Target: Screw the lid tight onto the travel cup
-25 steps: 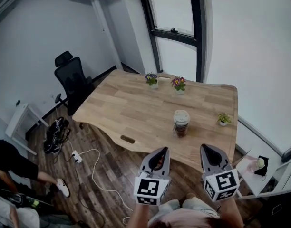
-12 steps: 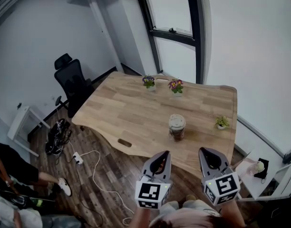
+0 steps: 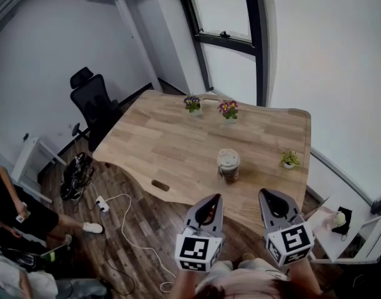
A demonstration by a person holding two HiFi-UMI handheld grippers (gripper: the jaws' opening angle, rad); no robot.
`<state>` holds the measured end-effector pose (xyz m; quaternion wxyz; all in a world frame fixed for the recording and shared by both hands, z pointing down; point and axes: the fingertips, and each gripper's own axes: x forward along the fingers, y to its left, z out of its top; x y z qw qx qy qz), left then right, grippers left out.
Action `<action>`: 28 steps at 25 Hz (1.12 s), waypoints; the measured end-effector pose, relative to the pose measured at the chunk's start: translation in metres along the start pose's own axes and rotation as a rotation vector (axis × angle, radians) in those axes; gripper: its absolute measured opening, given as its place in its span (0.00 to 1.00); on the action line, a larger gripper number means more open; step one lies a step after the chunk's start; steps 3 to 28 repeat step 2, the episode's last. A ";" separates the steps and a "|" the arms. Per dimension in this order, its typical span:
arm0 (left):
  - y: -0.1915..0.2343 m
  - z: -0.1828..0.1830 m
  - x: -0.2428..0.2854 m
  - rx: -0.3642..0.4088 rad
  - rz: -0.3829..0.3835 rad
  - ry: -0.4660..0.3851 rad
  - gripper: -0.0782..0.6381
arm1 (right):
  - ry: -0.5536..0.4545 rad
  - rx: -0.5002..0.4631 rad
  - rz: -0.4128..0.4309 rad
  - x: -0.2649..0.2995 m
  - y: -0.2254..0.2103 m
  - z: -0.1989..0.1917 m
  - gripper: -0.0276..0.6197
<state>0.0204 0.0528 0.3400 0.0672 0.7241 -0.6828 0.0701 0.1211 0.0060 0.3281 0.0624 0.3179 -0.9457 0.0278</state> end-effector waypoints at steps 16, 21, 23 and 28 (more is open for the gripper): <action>-0.001 0.002 0.005 0.002 -0.004 -0.002 0.11 | -0.006 -0.001 -0.002 0.002 -0.005 0.001 0.04; -0.001 0.002 0.005 0.002 -0.004 -0.002 0.11 | -0.006 -0.001 -0.002 0.002 -0.005 0.001 0.04; -0.001 0.002 0.005 0.002 -0.004 -0.002 0.11 | -0.006 -0.001 -0.002 0.002 -0.005 0.001 0.04; -0.001 0.002 0.005 0.002 -0.004 -0.002 0.11 | -0.006 -0.001 -0.002 0.002 -0.005 0.001 0.04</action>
